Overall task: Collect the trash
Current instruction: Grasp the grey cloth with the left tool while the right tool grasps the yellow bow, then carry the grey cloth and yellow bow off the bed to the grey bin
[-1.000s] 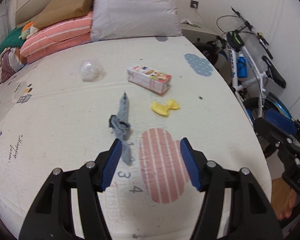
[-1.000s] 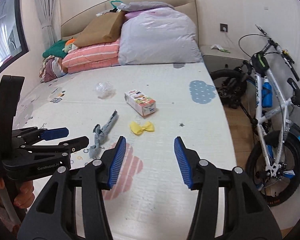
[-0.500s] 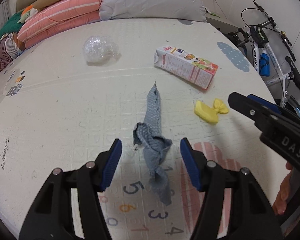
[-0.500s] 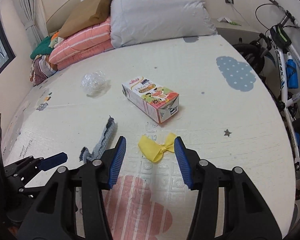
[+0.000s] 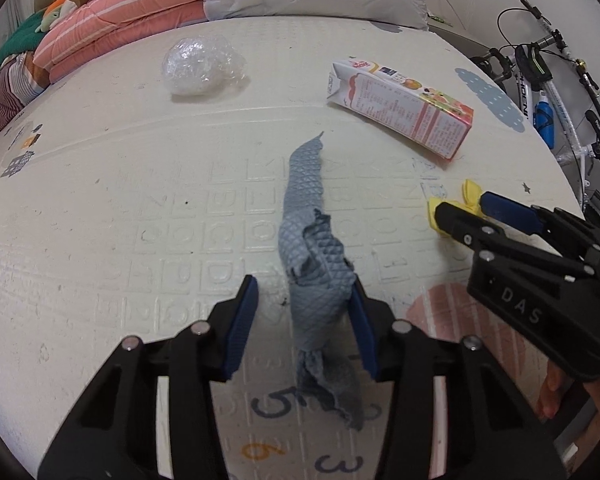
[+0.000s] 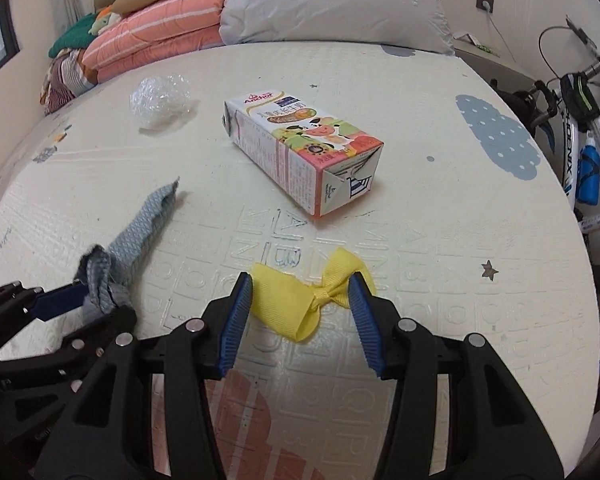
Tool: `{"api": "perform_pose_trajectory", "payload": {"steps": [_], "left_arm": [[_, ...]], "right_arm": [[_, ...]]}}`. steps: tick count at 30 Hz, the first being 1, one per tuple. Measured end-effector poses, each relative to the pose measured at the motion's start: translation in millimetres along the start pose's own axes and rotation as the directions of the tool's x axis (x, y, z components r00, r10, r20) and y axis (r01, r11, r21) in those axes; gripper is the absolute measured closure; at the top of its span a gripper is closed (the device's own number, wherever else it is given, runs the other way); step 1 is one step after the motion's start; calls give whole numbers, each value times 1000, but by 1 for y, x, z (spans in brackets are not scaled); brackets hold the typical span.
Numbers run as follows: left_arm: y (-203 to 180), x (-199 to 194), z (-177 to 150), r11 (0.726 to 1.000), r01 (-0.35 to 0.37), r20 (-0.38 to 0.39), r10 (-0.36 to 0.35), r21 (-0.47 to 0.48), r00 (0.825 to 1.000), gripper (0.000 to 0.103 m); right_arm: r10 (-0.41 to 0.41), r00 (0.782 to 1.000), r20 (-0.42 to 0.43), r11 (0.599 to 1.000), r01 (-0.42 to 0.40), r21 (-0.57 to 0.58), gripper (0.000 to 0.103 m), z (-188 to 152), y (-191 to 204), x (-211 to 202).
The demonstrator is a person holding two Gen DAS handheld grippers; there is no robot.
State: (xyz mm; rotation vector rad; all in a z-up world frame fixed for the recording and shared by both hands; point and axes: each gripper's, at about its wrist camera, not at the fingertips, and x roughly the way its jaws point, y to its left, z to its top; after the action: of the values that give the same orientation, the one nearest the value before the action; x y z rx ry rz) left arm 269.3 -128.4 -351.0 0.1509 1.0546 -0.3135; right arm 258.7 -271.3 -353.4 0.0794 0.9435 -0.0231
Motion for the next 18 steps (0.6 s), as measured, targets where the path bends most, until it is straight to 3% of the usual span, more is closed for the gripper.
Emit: {"api": "perform_pose_trajectory", "payload": {"steps": [2, 4, 18], "left_arm": [[3, -1, 1, 1000, 6, -6, -6, -11, 1000, 76], [7, -2, 1, 999, 26, -7, -26, -31, 1000, 76], [7, -25, 9, 999, 24, 62, -22, -35, 998, 77]], "right_arm": [[-27, 1000, 4, 999, 27, -32, 70, -2, 3, -1], [-11, 1000, 4, 1000, 11, -22, 88, -2, 1, -3], [61, 996, 59, 998, -62, 14, 93, 2, -3, -28]]}}
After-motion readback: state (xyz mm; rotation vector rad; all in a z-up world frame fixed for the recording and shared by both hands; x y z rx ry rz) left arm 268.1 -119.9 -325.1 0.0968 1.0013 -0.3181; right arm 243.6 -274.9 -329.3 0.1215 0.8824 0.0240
